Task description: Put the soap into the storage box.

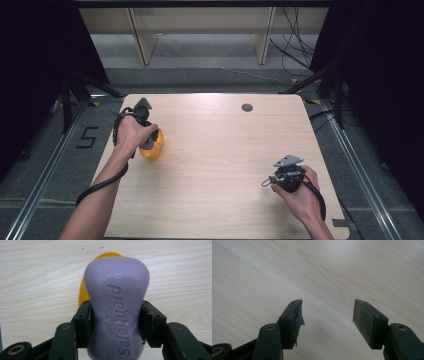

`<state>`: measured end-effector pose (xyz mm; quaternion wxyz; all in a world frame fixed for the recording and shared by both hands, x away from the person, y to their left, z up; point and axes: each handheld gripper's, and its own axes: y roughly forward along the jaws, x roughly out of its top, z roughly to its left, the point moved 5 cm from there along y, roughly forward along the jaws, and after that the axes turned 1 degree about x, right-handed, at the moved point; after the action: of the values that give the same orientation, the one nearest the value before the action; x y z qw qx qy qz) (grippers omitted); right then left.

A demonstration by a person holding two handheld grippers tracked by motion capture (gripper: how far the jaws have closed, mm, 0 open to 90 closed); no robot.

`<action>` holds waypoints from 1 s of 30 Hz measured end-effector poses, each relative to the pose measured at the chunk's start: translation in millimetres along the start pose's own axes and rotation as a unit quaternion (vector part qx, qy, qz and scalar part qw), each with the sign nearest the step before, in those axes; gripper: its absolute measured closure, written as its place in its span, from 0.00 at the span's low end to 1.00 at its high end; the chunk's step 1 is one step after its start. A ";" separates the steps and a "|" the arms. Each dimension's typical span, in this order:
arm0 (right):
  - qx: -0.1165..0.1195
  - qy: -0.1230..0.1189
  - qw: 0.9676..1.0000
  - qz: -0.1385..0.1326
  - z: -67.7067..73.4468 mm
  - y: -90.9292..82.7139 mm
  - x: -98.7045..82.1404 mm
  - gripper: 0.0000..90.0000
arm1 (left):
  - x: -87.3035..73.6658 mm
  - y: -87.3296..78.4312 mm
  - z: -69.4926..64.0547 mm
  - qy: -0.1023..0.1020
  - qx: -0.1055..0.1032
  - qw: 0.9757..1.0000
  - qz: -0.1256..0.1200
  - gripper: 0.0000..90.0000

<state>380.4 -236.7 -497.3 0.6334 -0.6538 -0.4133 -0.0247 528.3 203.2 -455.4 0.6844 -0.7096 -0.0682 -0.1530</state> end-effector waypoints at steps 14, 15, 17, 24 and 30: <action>0.000 -0.002 1.000 0.000 0.2 -0.2 0.0 0.46 | 1.9 11.0 0.9 -0.002 0.004 1.000 0.007 0.54; 0.000 -0.002 1.000 0.000 0.4 -0.3 0.0 0.46 | 2.2 11.7 0.7 -0.003 0.005 1.000 0.007 0.54; 0.000 -0.002 1.000 0.000 0.6 -0.4 0.1 0.46 | 2.8 13.4 0.4 -0.007 0.002 1.000 0.006 0.54; -0.002 -0.004 1.000 -0.001 0.4 -0.1 0.3 0.46 | 3.3 17.4 2.3 -0.002 0.005 1.000 0.012 0.54; -0.002 -0.003 1.000 -0.001 0.3 -0.5 0.3 0.46 | 4.4 21.6 1.0 -0.010 0.005 1.000 0.005 0.54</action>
<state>380.2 -236.3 -496.9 0.6310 -0.6547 -0.4156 -0.0240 539.2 202.6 -474.6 0.6878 -0.7081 -0.0724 -0.1421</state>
